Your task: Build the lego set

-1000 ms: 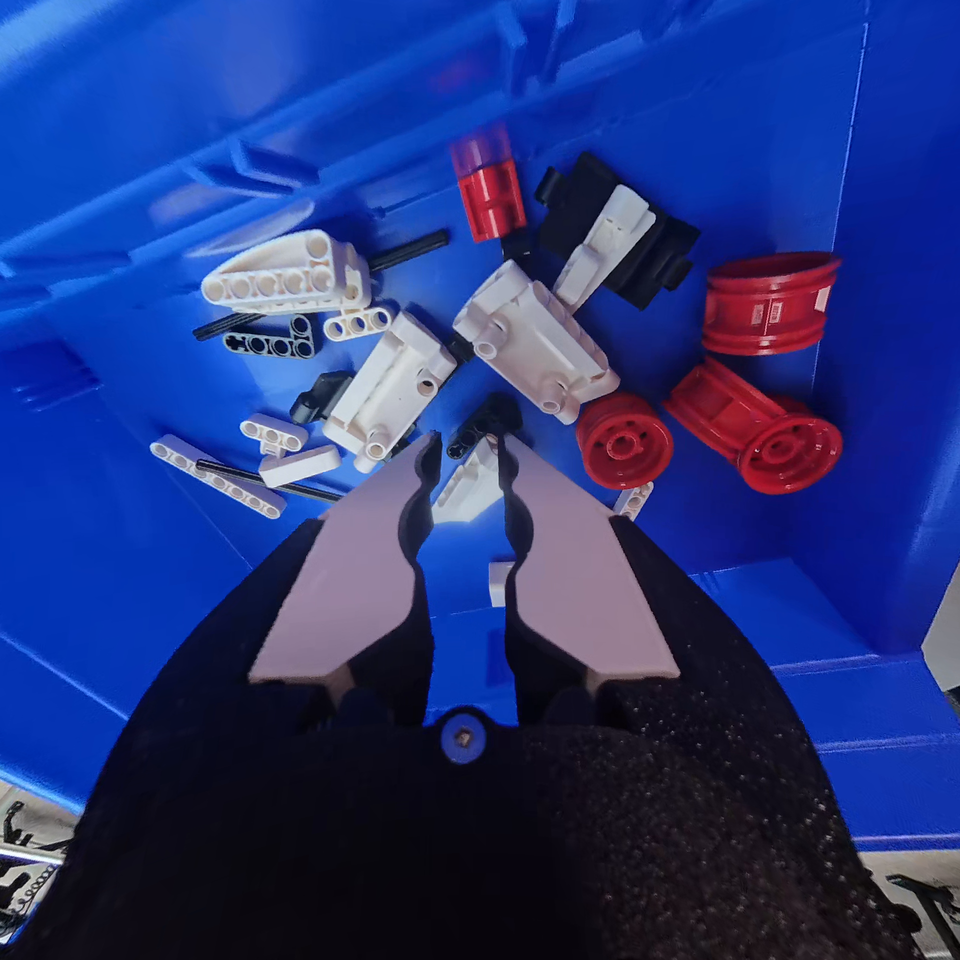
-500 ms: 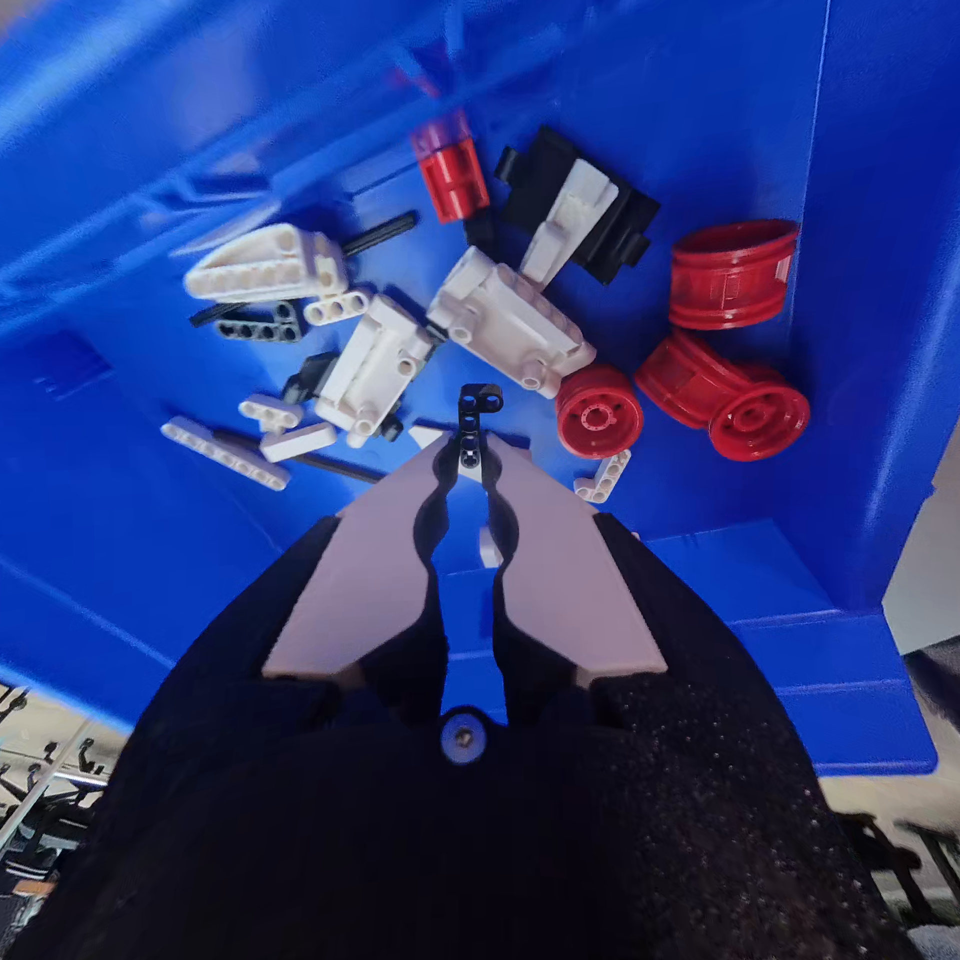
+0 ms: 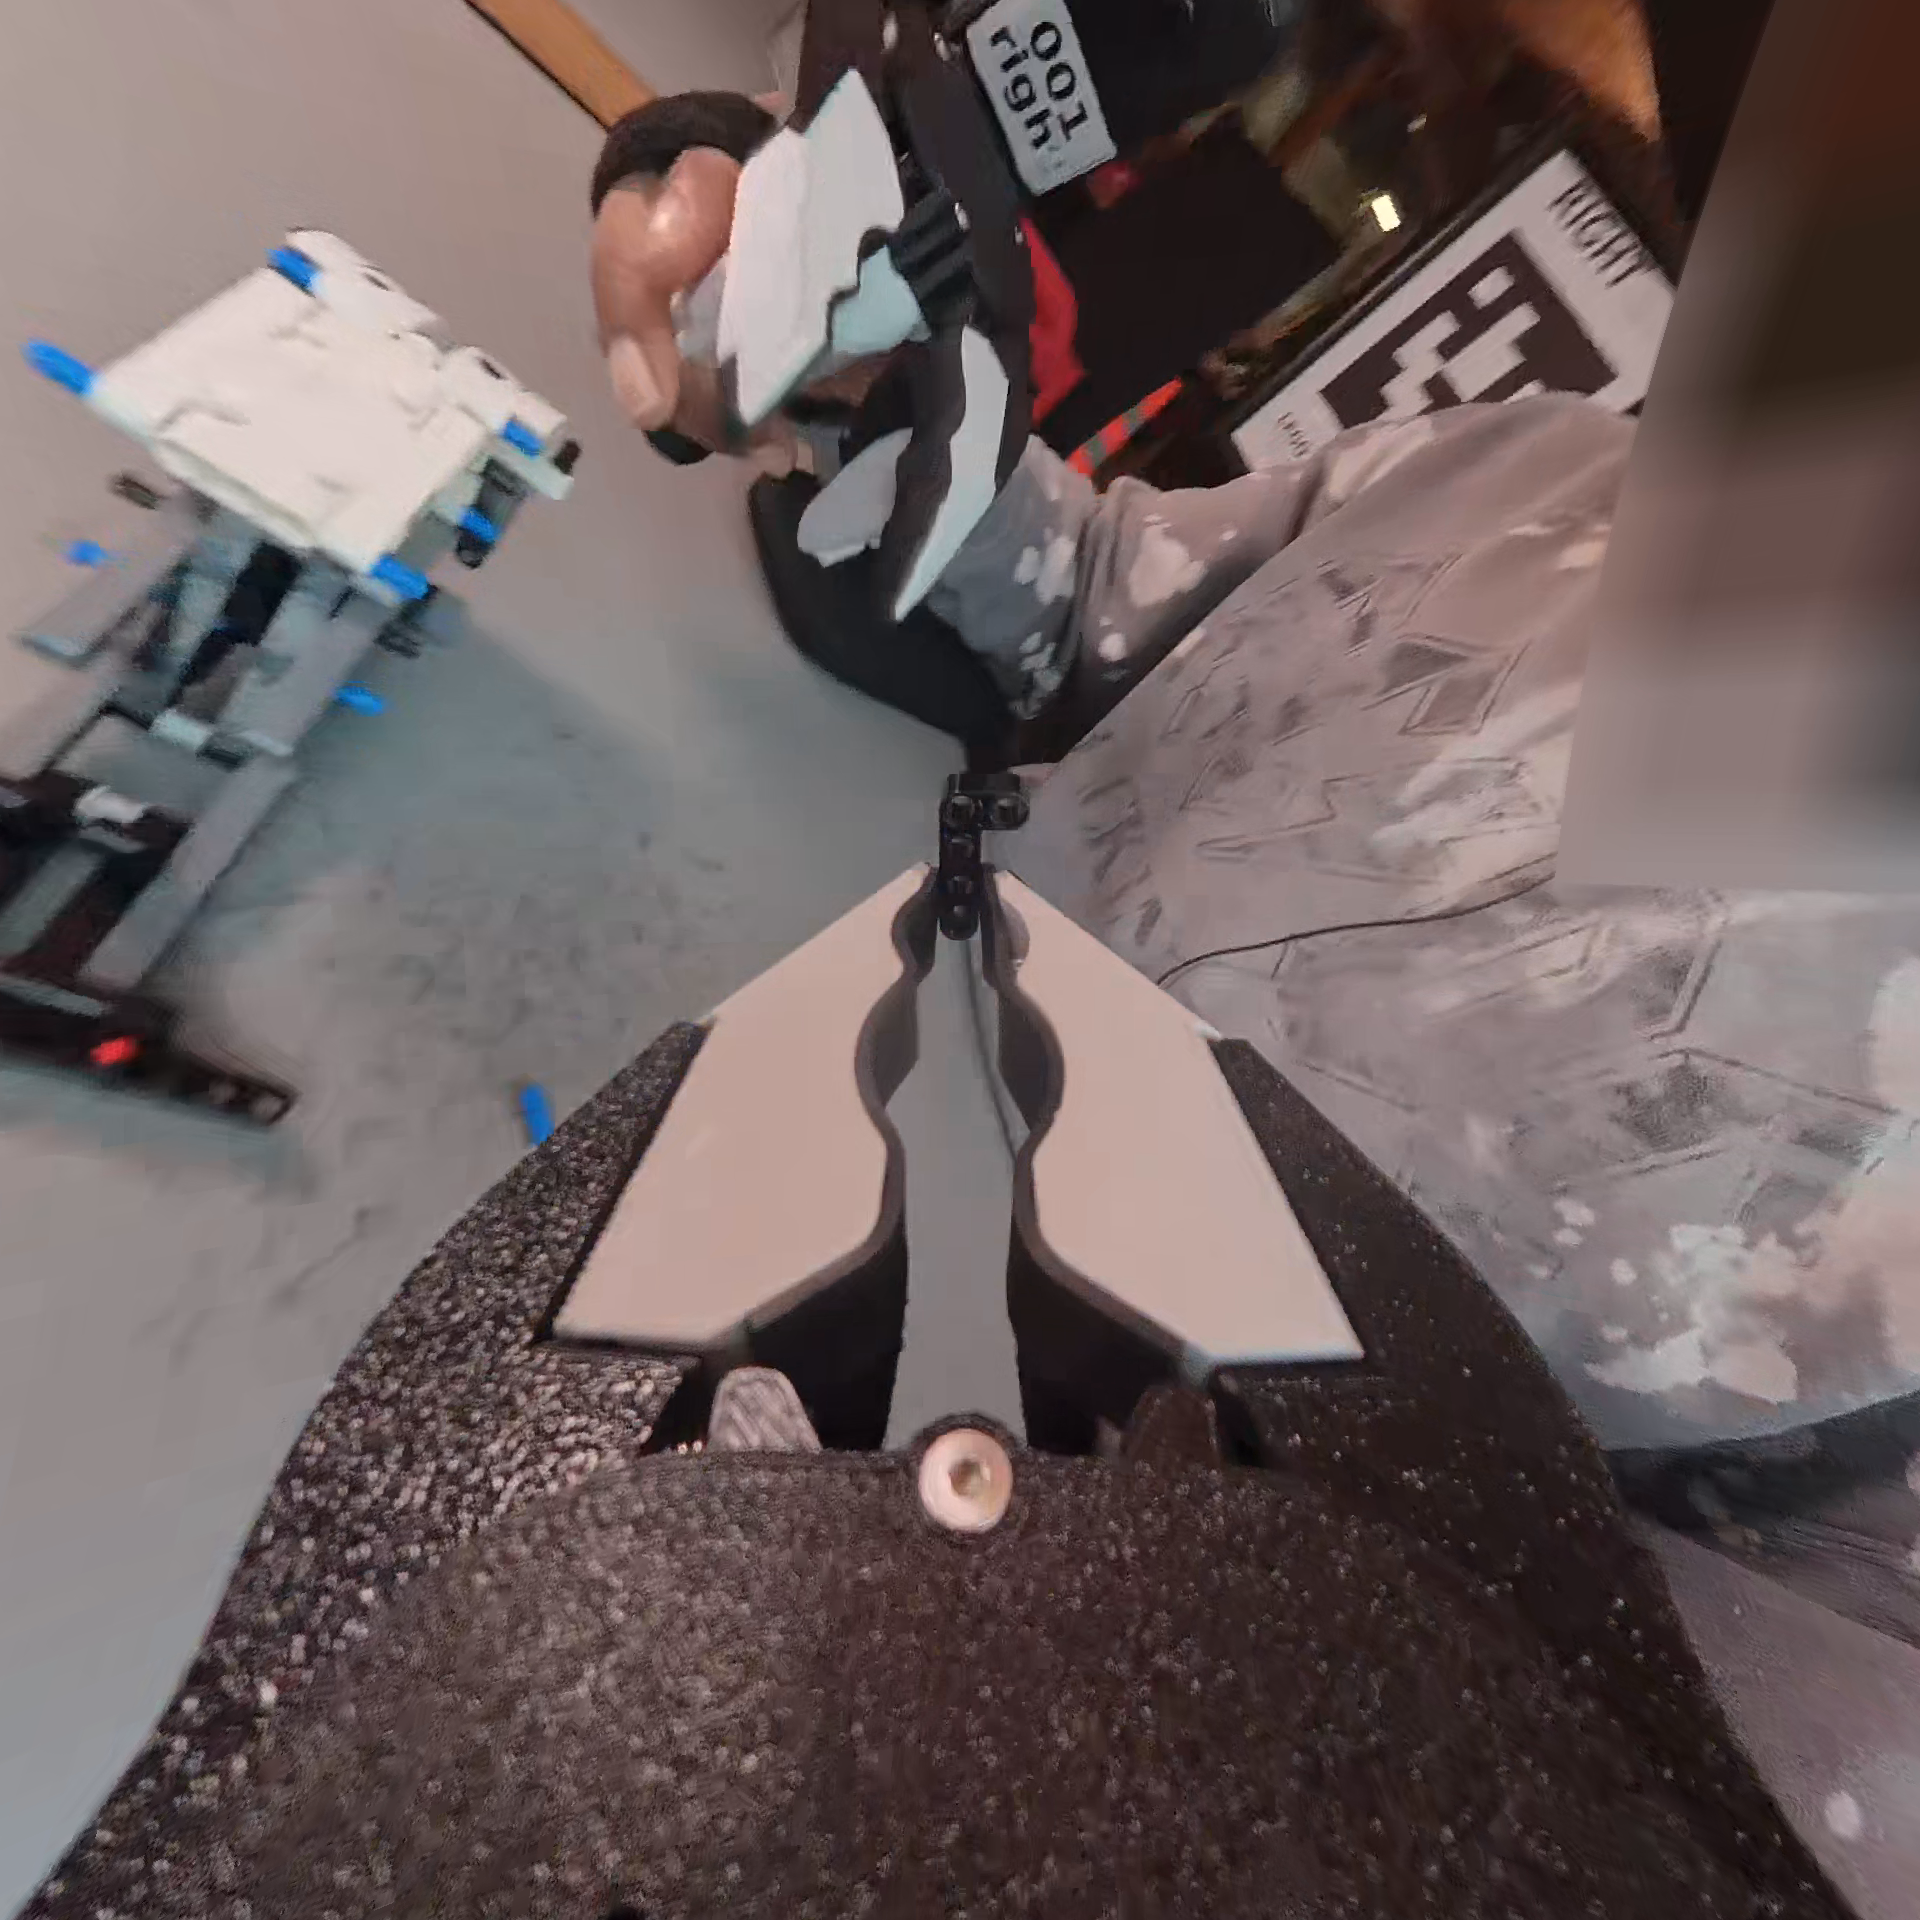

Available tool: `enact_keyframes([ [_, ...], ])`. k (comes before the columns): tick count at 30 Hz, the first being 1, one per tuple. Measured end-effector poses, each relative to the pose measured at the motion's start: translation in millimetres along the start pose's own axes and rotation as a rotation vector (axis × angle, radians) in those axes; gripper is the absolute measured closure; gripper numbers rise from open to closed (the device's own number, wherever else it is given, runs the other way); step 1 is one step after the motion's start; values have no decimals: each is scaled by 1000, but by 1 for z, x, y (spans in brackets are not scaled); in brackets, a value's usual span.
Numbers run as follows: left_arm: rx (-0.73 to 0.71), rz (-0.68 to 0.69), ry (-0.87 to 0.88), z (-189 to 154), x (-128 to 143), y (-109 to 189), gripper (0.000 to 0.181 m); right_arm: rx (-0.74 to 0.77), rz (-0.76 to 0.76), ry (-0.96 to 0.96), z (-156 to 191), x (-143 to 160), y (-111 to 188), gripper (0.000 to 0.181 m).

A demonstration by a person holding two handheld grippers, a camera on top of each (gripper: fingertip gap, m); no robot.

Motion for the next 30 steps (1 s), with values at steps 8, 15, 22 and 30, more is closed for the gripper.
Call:
enact_keyframes([
  [8,209,33,22,29,4,-61,175,-205,65,-28,26,12,-20,143],
  [15,231,3,92,40,18,-66,173,-276,117,-56,29,24,-21,177],
  [22,54,-16,53,44,19,-54,174,-253,113,-238,15,29,-22,181],
  [30,80,25,82,42,24,-57,175,-193,154,-91,20,28,-21,146],
])
Point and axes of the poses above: each gripper's, where its closed fingertips meet, y back along the fingers, x out of its underside, z = x × y across the jaws, the point moved 9 cm from there along y, back along the fingers, and after that the axes turned 9 degrees about -y, right-handed, at the moved point
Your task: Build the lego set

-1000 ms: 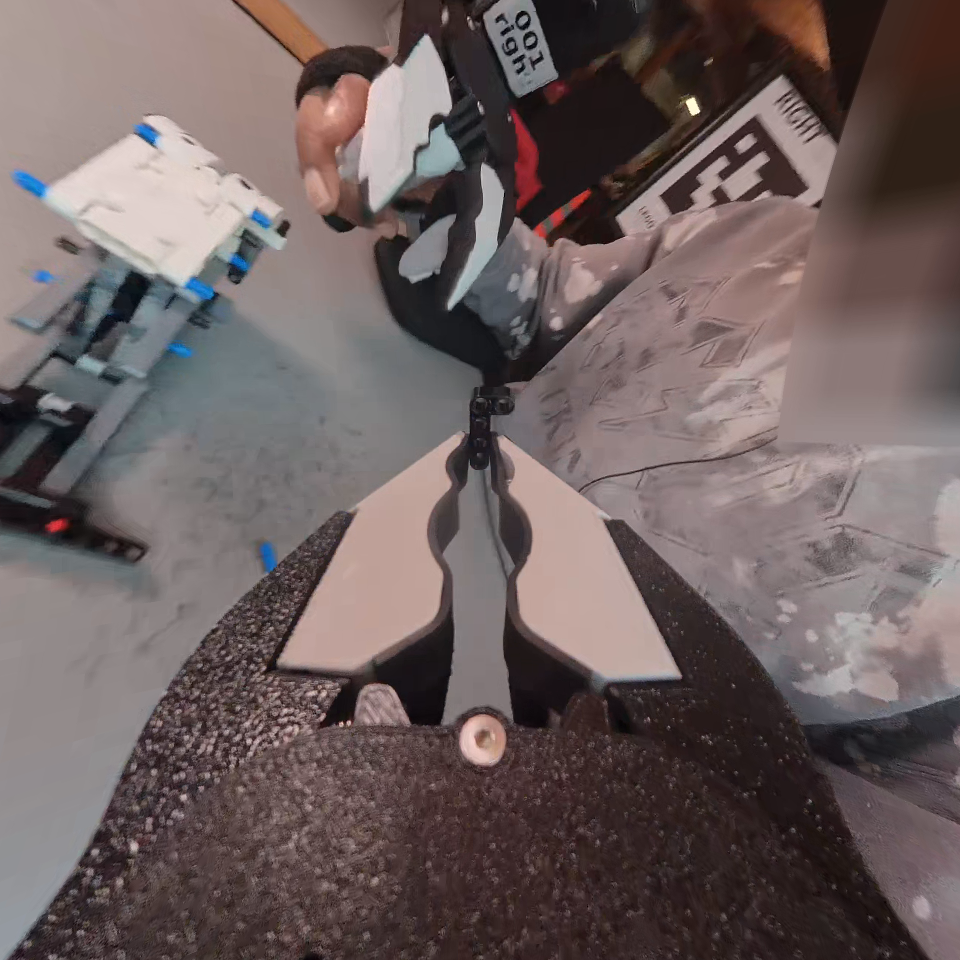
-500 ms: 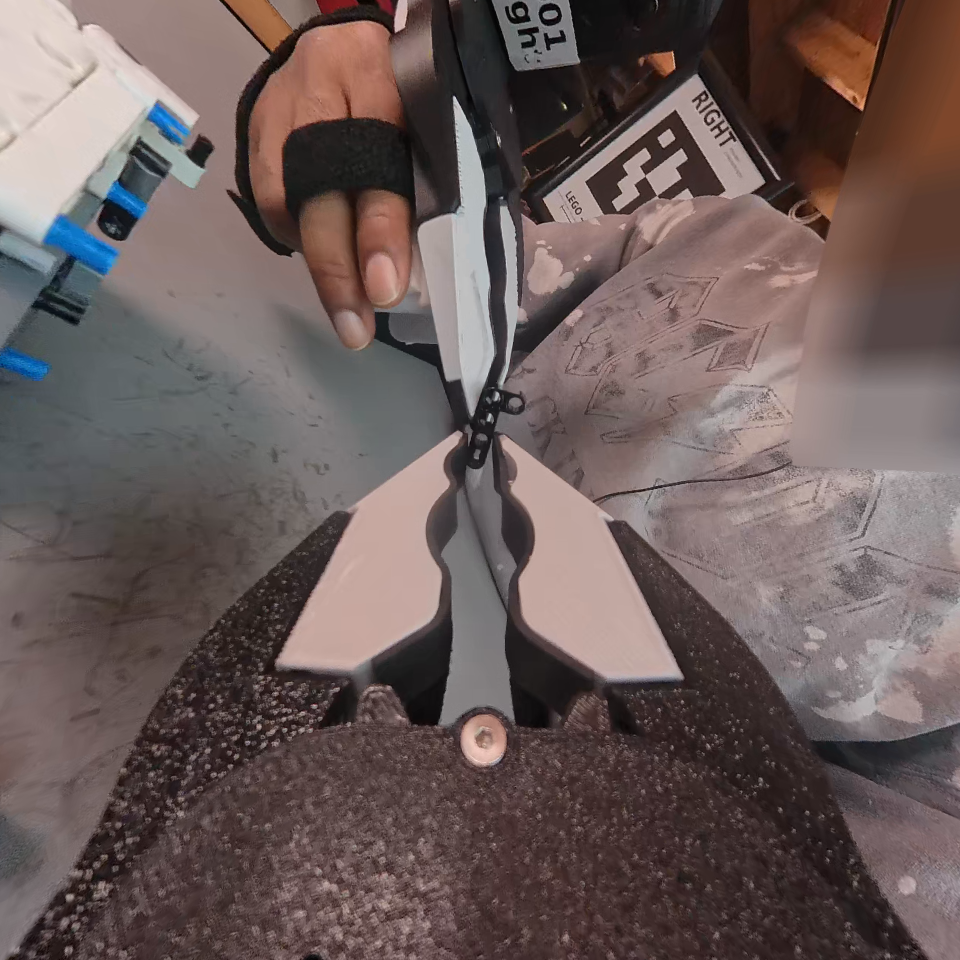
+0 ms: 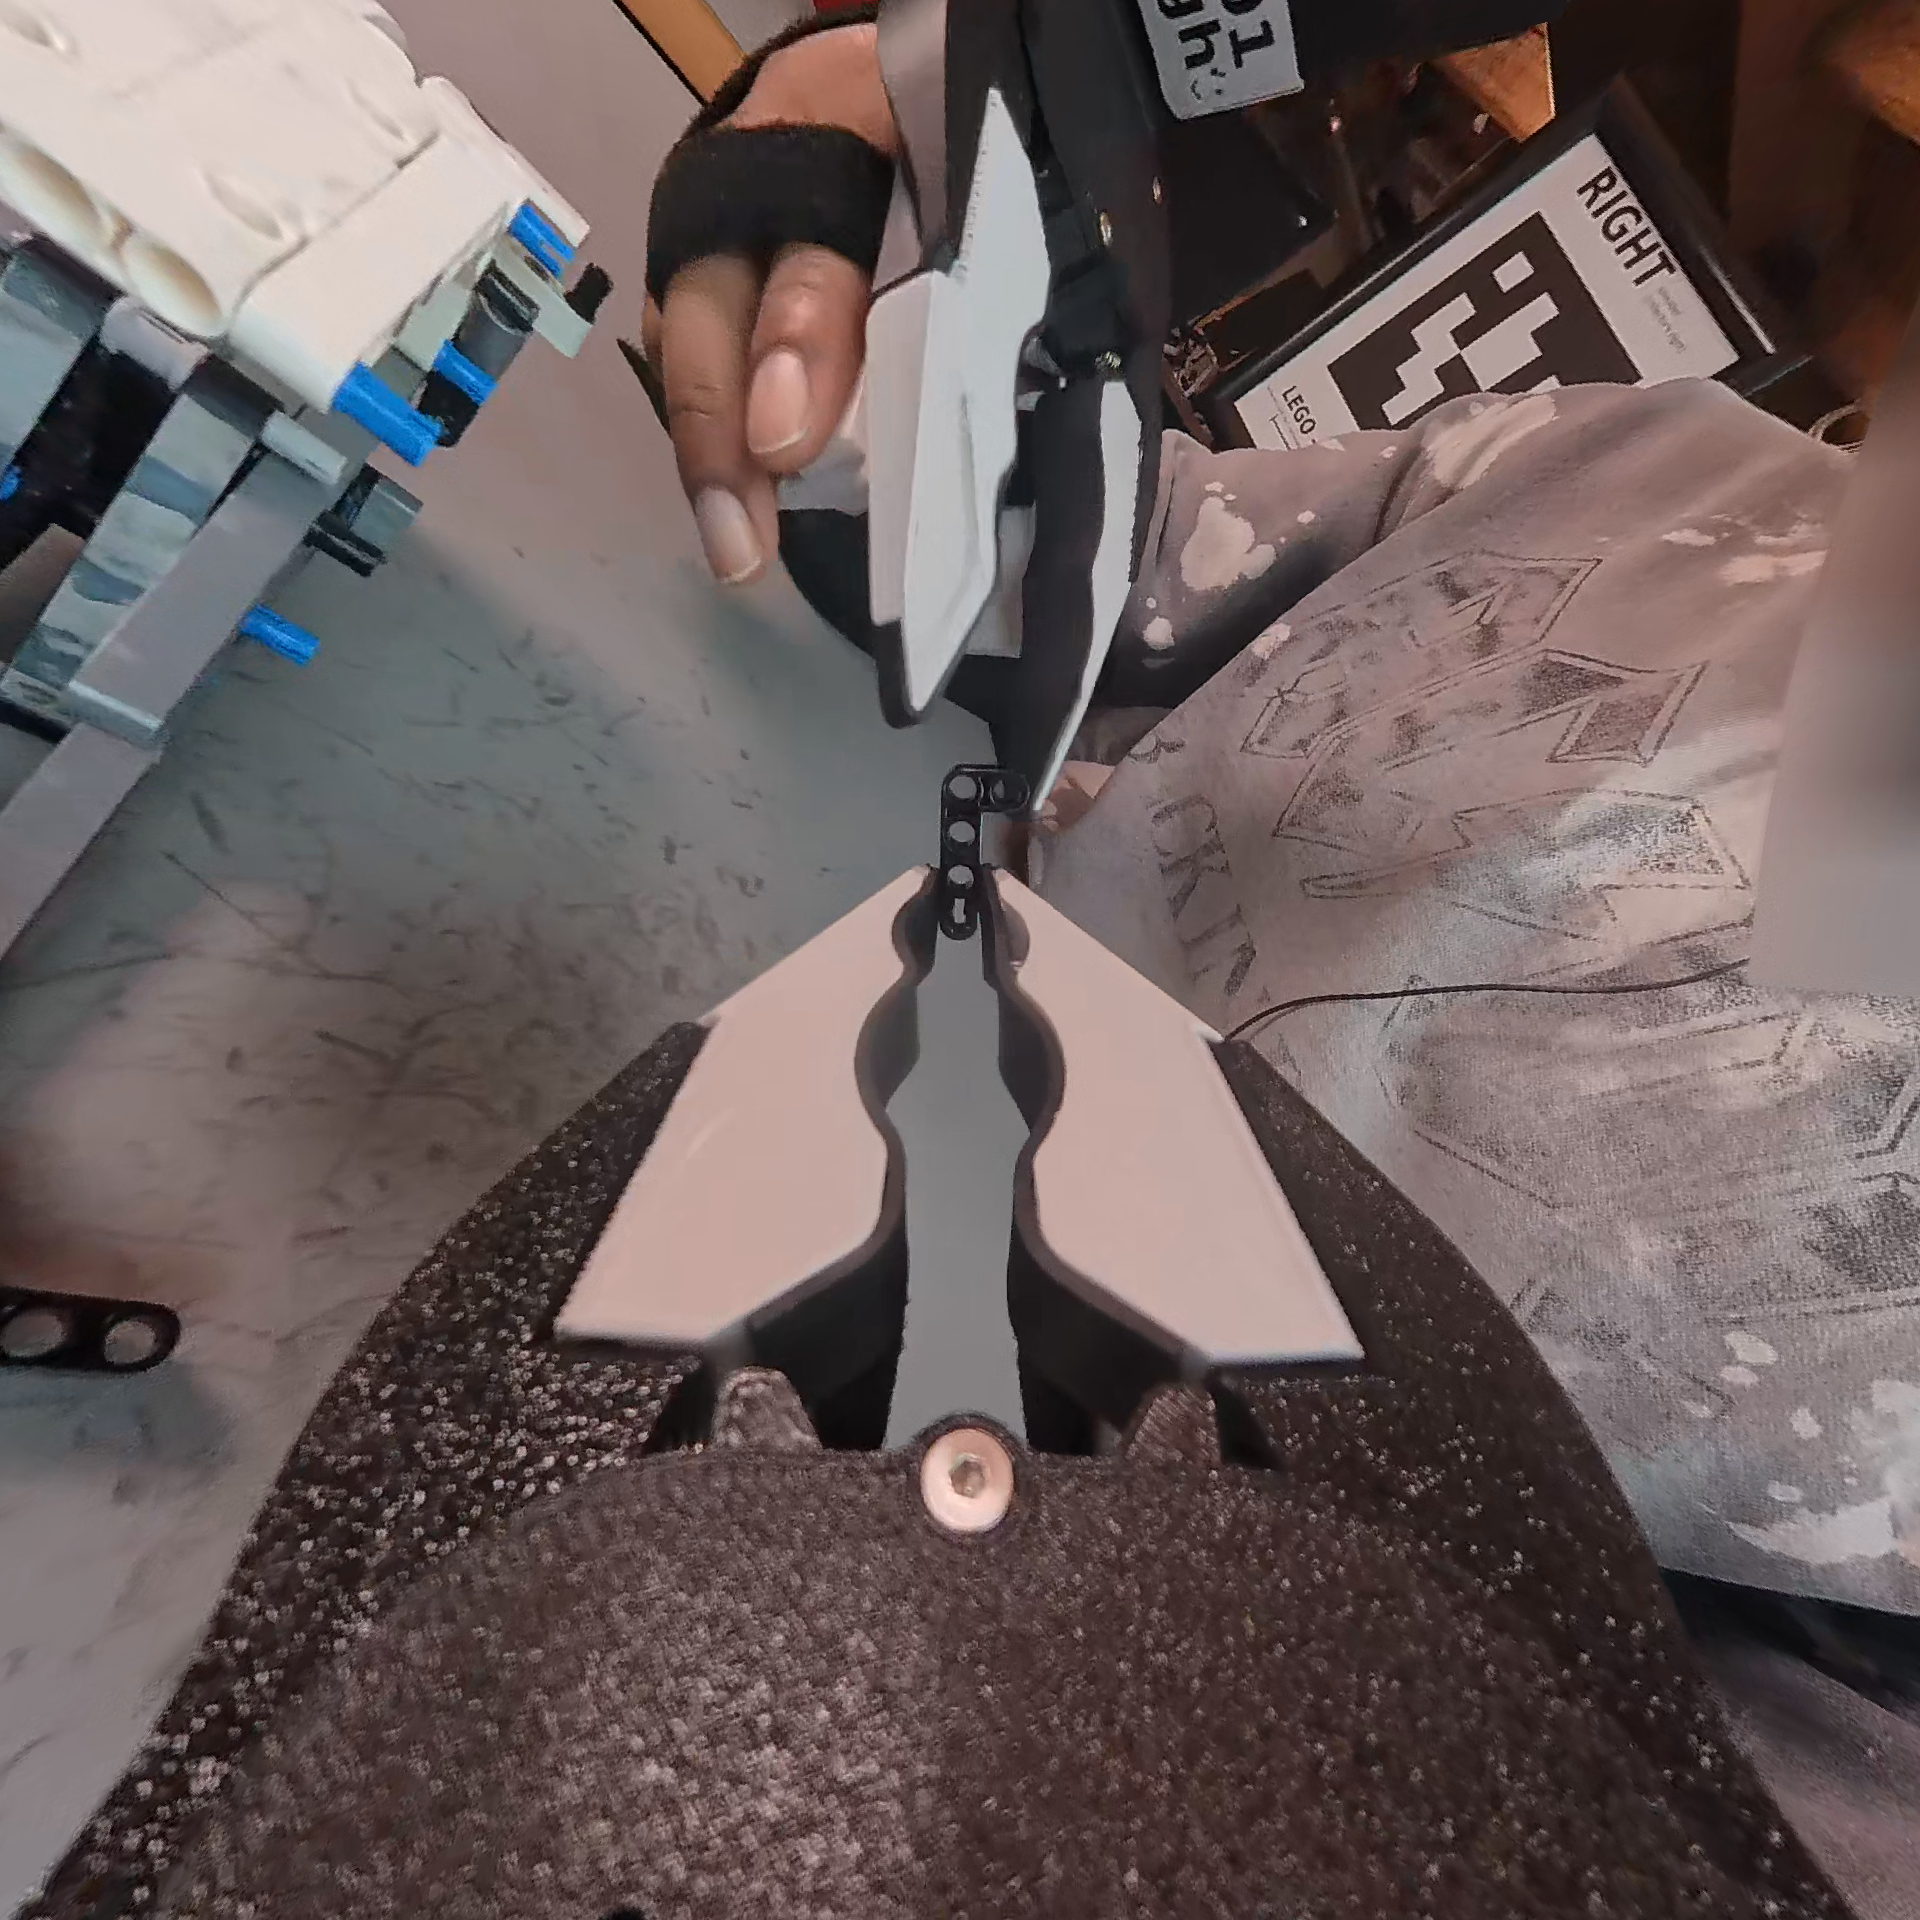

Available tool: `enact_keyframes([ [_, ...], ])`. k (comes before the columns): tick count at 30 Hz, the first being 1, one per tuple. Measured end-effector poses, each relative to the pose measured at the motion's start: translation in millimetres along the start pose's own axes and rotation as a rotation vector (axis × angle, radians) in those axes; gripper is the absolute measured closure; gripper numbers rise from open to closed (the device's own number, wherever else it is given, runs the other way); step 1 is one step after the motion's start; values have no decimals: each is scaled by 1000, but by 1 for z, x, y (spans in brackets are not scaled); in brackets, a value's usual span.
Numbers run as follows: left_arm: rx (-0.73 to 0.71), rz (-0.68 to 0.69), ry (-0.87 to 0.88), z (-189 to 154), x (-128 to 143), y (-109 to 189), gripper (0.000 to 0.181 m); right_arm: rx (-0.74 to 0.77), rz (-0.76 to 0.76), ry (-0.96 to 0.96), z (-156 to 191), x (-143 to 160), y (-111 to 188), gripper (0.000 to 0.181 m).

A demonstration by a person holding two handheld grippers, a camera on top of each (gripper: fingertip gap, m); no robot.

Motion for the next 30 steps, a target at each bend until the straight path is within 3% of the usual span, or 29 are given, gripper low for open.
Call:
enact_keyframes([
  [1,1,7,1,0,0,-2,175,-12,-18,18,3,-2,-2,147],
  [3,8,19,-1,-1,1,-3,175,-17,-30,52,8,-4,-6,169],
  [8,-45,-31,-67,-5,-5,6,171,-17,-27,-101,-5,-3,1,172],
  [14,-391,84,-307,-11,-5,10,158,-50,-23,-549,-26,7,2,172],
  [16,-433,106,-343,-15,-2,5,157,-93,-51,-687,-27,10,-1,172],
  [20,-531,138,-398,-18,1,-3,158,-57,-31,-706,-24,11,-6,172],
  [23,-534,115,-416,-21,-1,-5,173,-48,-57,-748,-24,10,-8,172],
  [26,-522,138,-403,-20,1,-5,173,-63,-63,-766,-25,12,-10,172],
  [30,-358,98,-268,-18,6,-3,174,-83,-46,-569,-17,9,-12,172],
])
Point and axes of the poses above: each gripper's, where its closed fingertips meet, y back along the fingers, x out of its underside, z = x × y across the jaws, the point moved 9 cm from there along y, back along the fingers, and after that the axes turned 9 degrees about -y, right-handed, at the moved point
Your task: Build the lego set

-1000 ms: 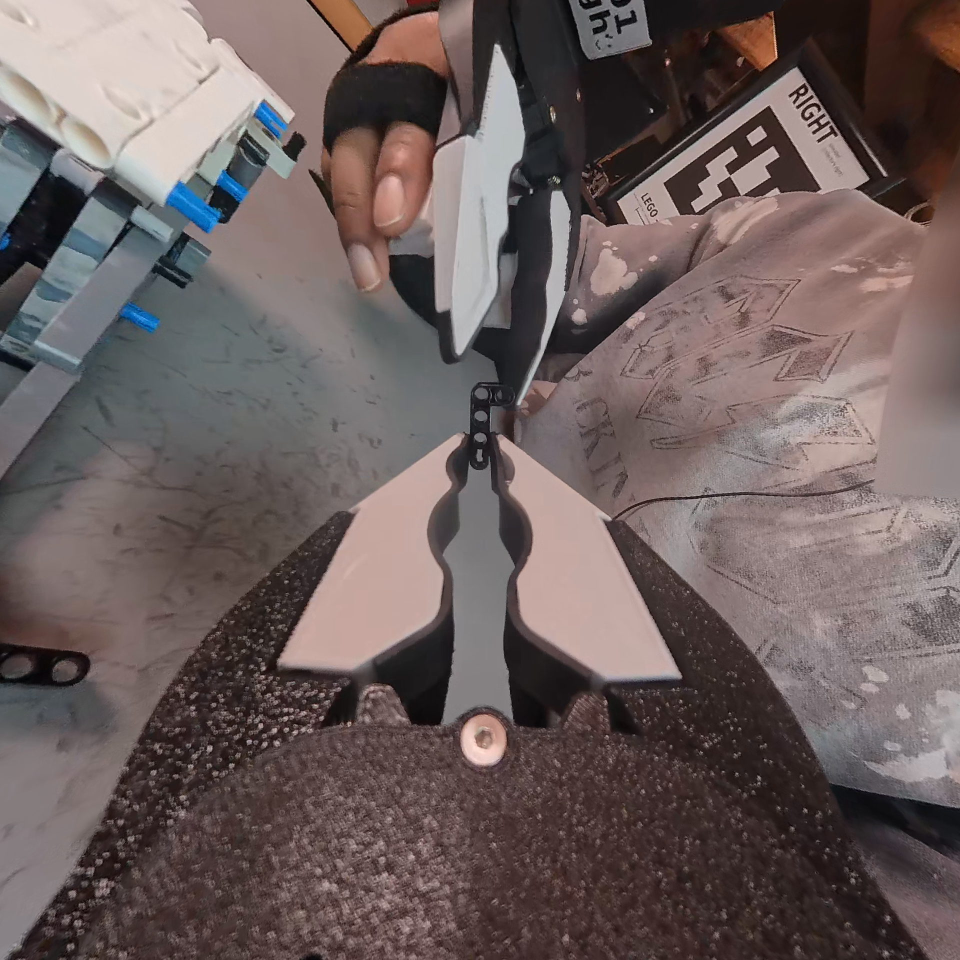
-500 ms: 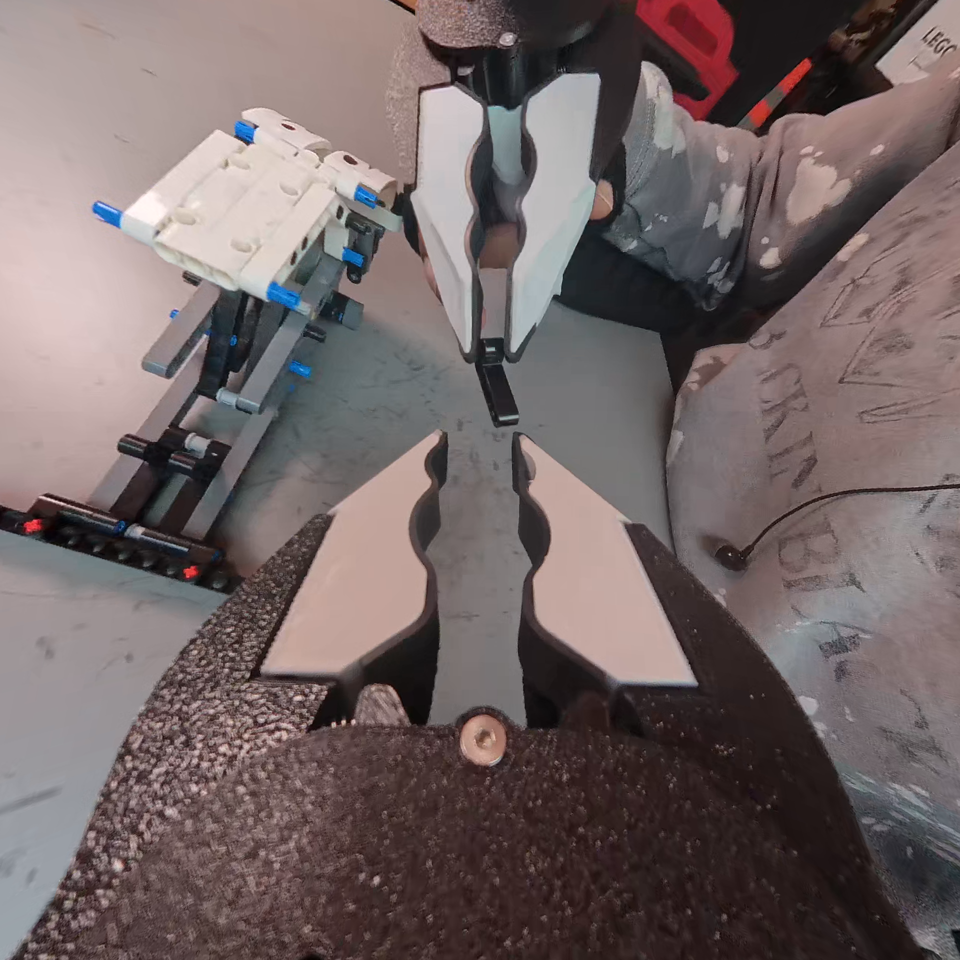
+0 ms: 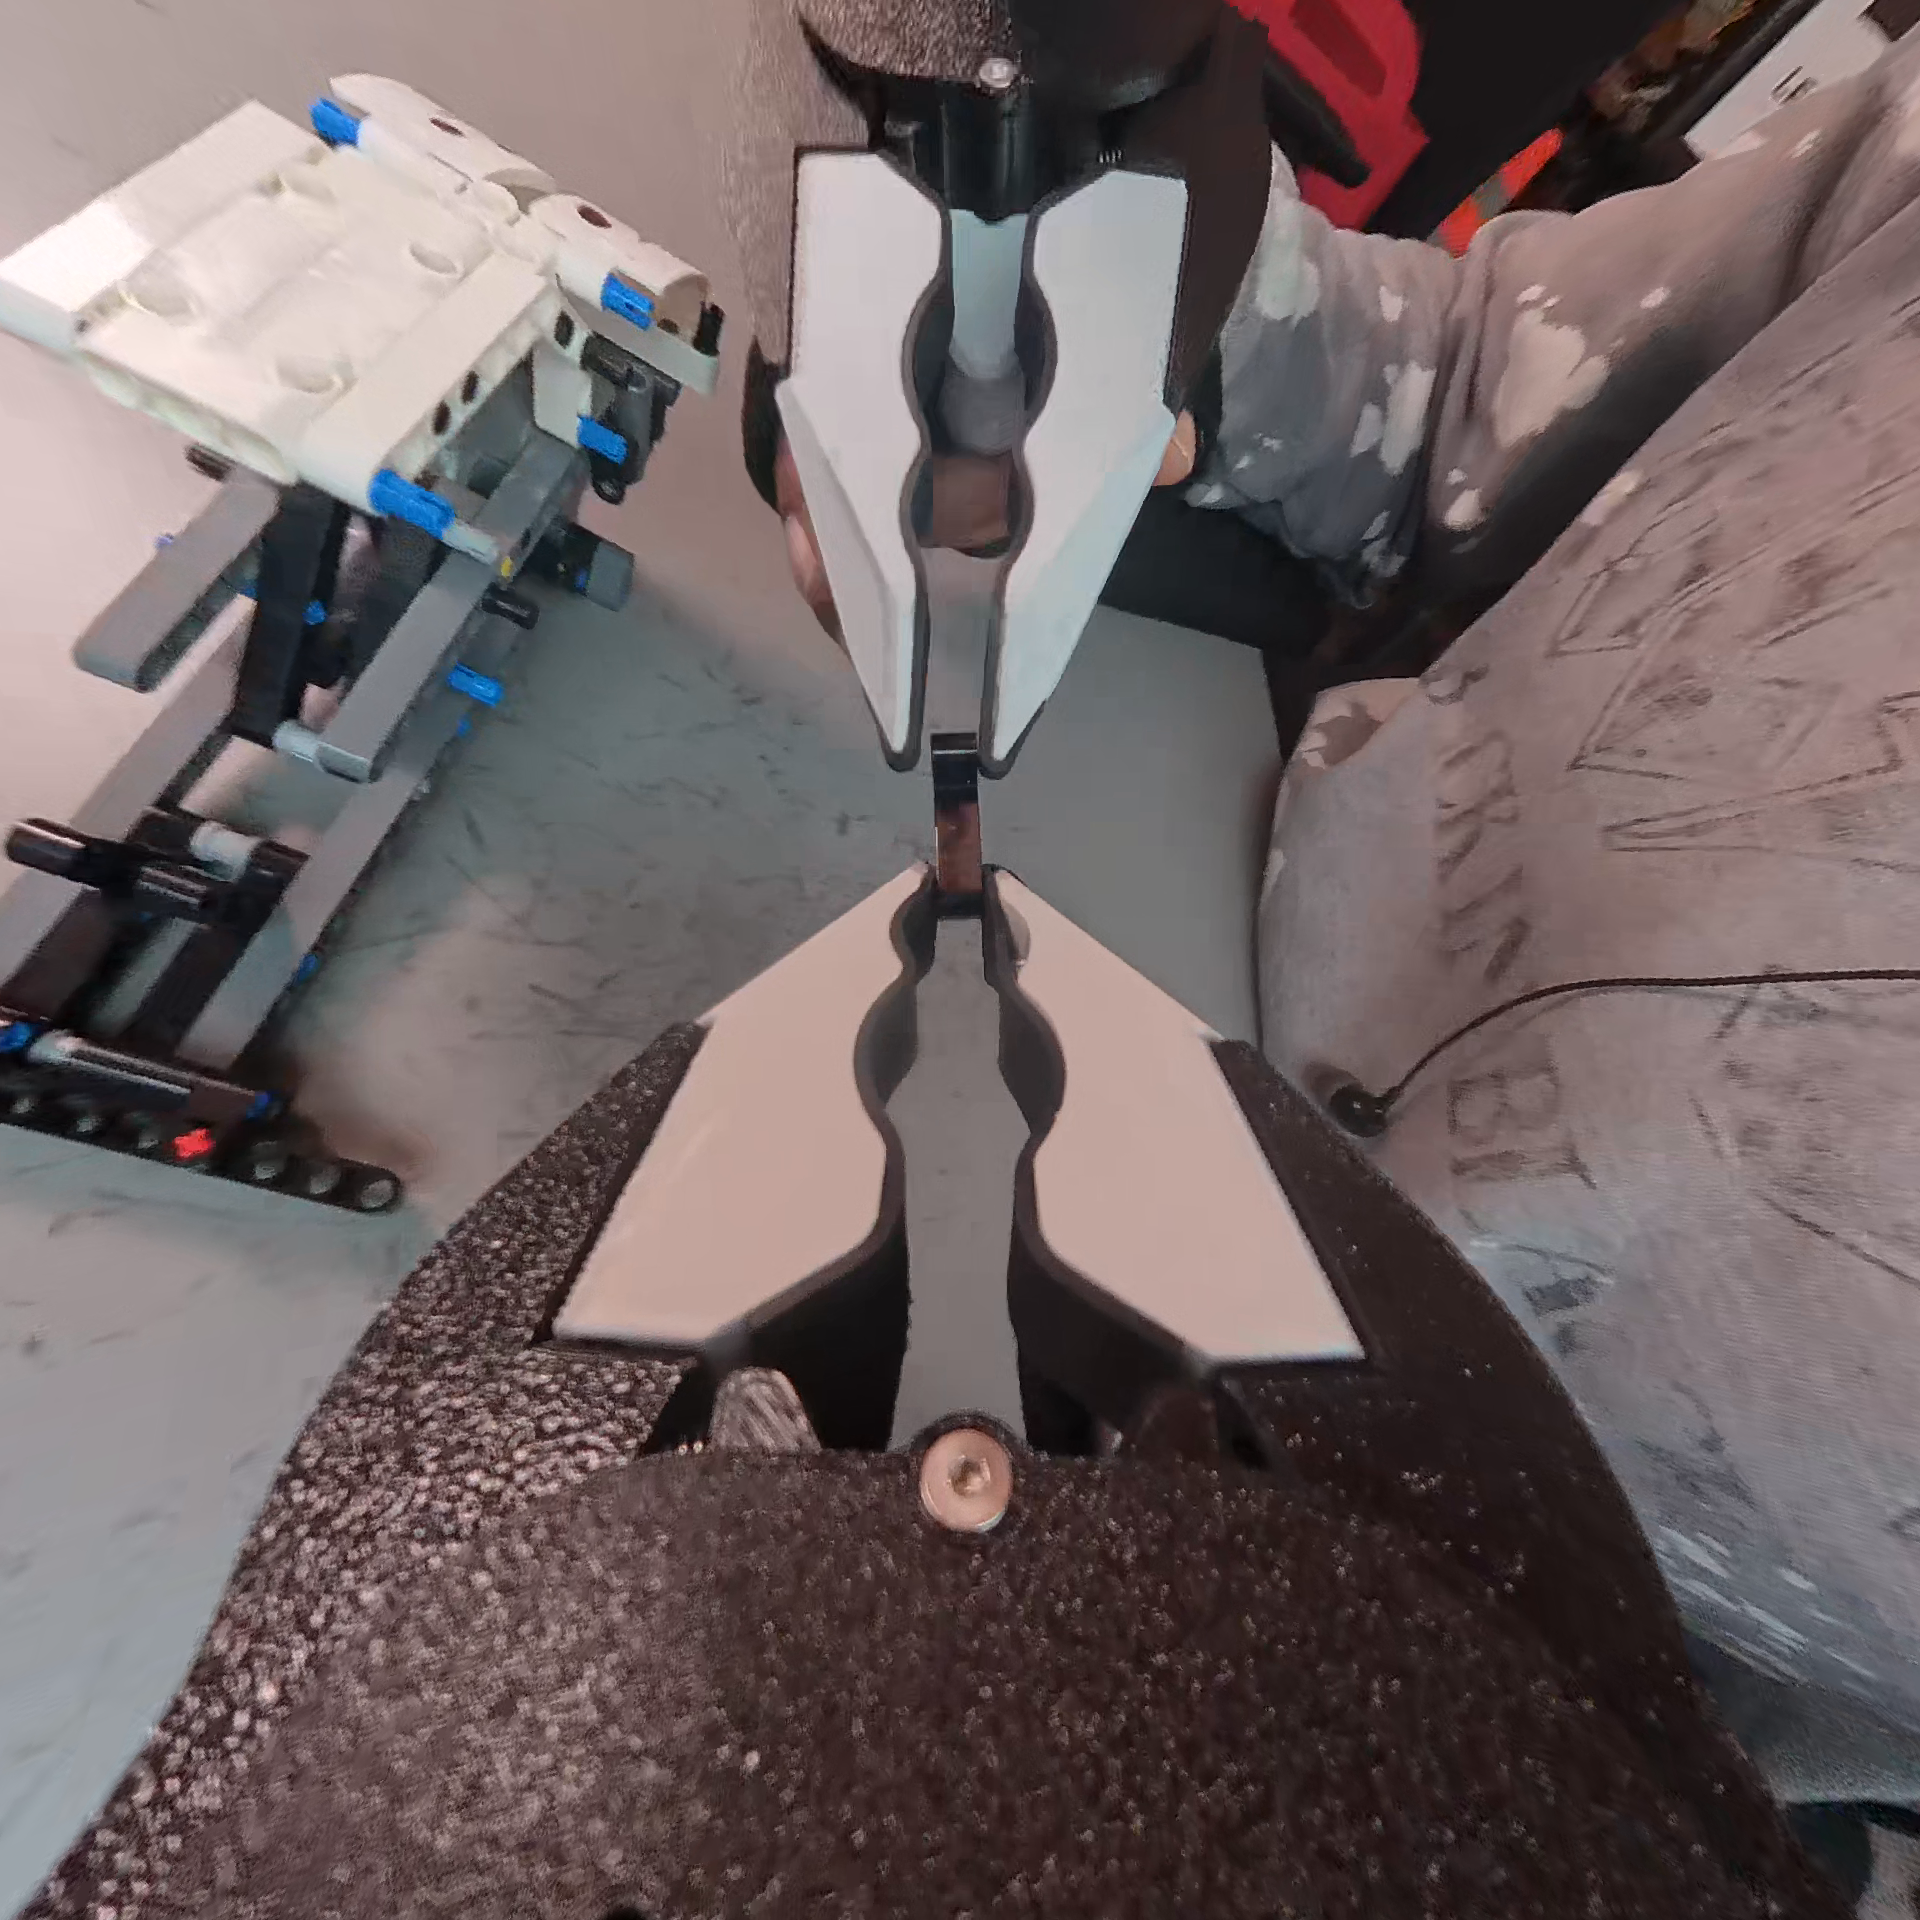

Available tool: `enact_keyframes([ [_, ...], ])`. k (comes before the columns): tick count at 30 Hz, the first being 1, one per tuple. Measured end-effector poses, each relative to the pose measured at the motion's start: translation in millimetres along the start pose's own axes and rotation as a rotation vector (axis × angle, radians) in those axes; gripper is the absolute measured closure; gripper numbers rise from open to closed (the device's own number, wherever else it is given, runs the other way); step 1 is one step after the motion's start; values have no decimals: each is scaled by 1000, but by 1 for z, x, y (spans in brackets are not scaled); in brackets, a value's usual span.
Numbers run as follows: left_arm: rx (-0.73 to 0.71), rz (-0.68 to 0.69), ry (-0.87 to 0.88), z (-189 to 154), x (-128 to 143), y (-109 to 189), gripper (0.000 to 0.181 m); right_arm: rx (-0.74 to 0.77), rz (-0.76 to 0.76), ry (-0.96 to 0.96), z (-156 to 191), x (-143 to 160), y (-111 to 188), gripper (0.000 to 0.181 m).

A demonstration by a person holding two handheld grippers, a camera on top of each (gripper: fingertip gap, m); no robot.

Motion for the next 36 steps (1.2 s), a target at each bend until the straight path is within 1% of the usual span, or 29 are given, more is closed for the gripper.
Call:
enact_keyframes([
  [1,43,-5,31,0,2,0,174,14,5,116,4,0,0,171],
  [4,126,-24,109,0,5,-1,174,90,33,509,21,9,-1,144],
  [6,154,-44,140,1,5,-2,174,147,49,663,29,14,-5,137],
  [7,173,-50,153,0,5,-2,174,177,57,704,31,14,-8,138],
  [8,183,-59,161,0,4,-2,174,206,66,740,32,15,-10,144],
  [9,193,-64,168,0,4,-2,175,234,66,776,32,15,-11,158],
  [10,197,-65,172,0,4,-2,175,251,57,805,33,15,-11,165],
  [13,204,-83,178,0,3,-2,174,228,53,766,32,13,-9,165],
  [16,153,-81,151,3,3,-1,173,211,74,650,24,12,-6,165],
  [19,21,-39,59,8,4,6,161,235,195,503,9,18,-4,165],
  [22,-79,-3,8,12,5,11,155,247,300,405,3,26,-12,165],
  [25,-161,31,-26,18,7,15,153,313,392,399,-2,34,-23,165],
  [27,-228,41,-38,23,9,18,149,349,423,408,-4,36,-27,165],
  [32,-343,27,-88,32,11,27,148,371,428,388,-4,34,-30,164],
  [34,-374,34,-95,35,12,31,148,384,410,385,-5,34,-29,157],
  [36,-392,49,-104,37,13,34,149,349,388,369,-4,33,-27,151],
])
Point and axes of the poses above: each gripper's, where its closed fingertips meet, y back along the fingers, x out of its underside, z = x × y across the jaws, the point moved 9 cm from there along y, back along the fingers, and after that the axes turned 9 degrees about -y, right-handed, at the moved point
